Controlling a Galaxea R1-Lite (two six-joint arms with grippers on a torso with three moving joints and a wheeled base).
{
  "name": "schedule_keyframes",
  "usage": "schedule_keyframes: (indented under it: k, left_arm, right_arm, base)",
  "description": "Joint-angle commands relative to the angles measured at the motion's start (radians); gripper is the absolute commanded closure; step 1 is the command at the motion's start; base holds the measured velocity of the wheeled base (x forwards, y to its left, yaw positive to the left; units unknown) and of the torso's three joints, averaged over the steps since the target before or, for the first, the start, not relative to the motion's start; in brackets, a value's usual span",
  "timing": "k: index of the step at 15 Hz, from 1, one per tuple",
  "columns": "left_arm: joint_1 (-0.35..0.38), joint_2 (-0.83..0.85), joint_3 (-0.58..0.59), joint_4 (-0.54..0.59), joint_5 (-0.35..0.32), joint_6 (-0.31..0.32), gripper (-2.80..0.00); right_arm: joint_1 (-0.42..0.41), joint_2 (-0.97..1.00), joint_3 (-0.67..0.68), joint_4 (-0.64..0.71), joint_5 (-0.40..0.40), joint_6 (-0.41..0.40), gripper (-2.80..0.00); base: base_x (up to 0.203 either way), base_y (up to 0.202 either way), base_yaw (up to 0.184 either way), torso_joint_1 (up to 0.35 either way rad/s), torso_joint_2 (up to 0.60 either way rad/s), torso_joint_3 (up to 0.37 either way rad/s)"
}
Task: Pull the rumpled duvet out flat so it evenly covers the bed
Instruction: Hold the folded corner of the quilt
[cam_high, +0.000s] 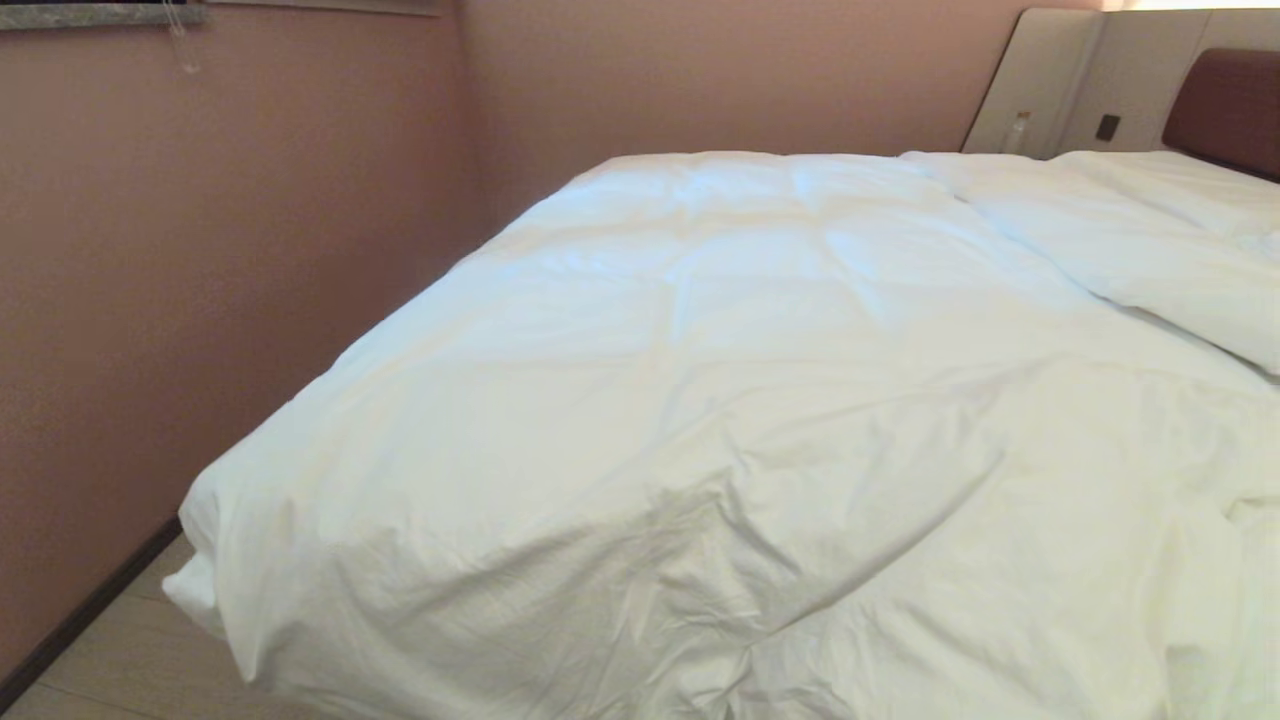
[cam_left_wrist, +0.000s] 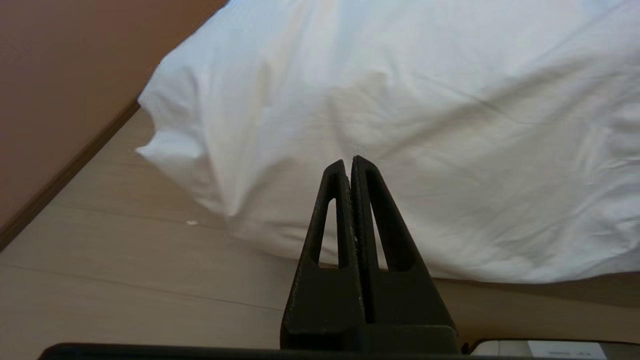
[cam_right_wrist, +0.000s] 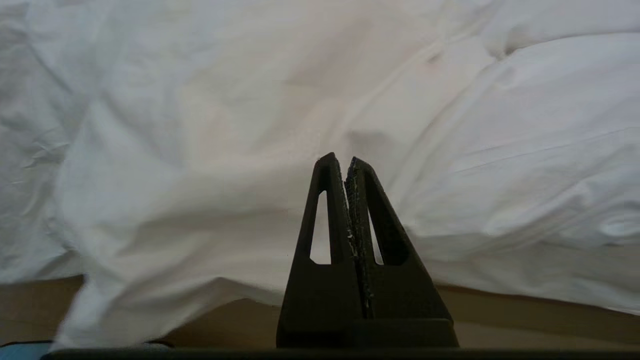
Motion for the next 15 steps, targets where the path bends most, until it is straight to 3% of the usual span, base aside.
schedule_keyframes:
  k: [1,15]
  left_arm:
    - [0.0,0.0,0.0,0.0,0.001,-0.001,0.0]
    - [0.0,0.0,-0.001,0.0,-0.001,0.0,0.0]
  right_arm:
    - [0.0,0.001,0.0,0.0,0.0,0.0,0.0]
    - [0.0,0.001,0.0,0.0,0.0,0.0,0.0]
  base:
    - [0.0,-0.195,-0.001,-0.007,0.0,-0.002]
    - [0.0,-0.194,0.001,0.003,0.0,0.003]
